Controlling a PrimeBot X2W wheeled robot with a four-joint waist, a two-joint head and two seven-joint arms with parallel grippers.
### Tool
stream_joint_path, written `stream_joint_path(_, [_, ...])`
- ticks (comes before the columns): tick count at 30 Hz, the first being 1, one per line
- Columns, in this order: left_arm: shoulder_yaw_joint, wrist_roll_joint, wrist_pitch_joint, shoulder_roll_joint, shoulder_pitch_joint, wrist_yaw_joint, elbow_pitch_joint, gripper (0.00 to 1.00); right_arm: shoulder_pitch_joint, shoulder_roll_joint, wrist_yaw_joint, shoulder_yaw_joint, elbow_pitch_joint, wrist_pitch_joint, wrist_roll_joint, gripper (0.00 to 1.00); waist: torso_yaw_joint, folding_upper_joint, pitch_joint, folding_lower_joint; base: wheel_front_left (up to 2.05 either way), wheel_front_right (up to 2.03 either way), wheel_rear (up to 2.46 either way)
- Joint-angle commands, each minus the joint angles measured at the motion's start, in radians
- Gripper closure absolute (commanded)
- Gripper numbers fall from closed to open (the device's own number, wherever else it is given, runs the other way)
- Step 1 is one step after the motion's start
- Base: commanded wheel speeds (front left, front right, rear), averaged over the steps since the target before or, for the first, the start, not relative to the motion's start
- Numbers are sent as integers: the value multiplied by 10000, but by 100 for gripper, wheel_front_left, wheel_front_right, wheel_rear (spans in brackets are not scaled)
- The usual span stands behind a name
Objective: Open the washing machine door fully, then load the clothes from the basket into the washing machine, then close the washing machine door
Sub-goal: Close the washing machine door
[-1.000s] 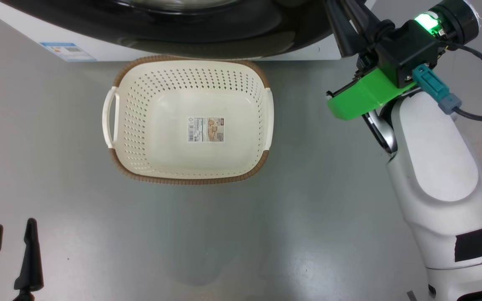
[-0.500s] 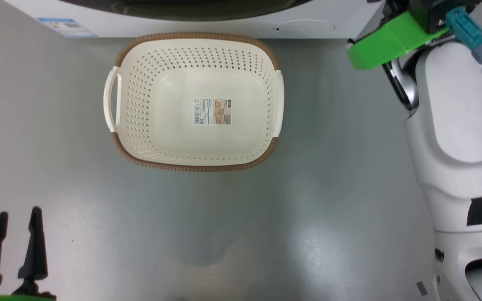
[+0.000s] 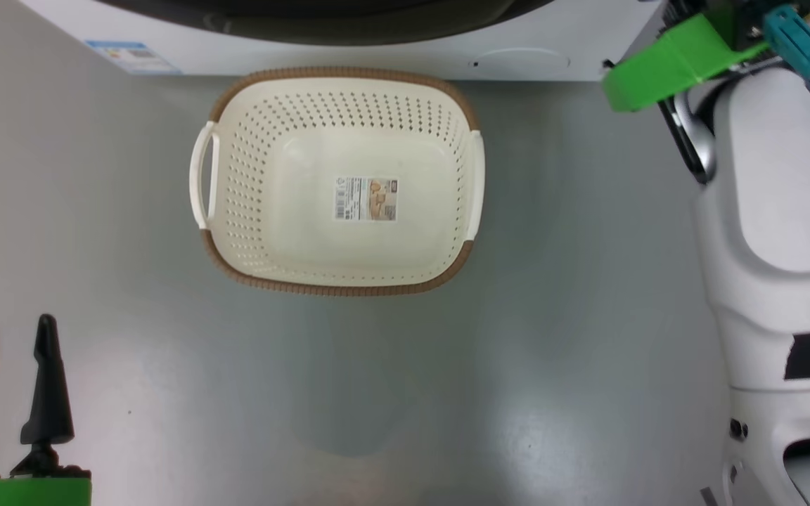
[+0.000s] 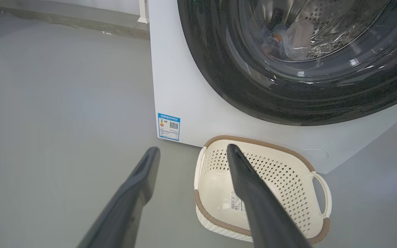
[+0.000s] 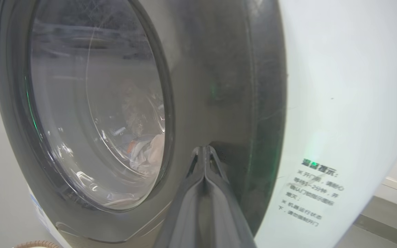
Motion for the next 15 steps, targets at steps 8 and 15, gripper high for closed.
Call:
stream_joint_path(8, [634,543,-80,-204,160,-31,-394,0,3104,-31,-247,-151,-2197,81,858,0,-718,-1,-1642,0,0,0,0])
stream_joint_path(15, [599,1121,-80,-595,446,-31,306,0,6672,-31,-247,-412,-3815,81,1567,0,-1237,-1,-3193,0,0,0,0])
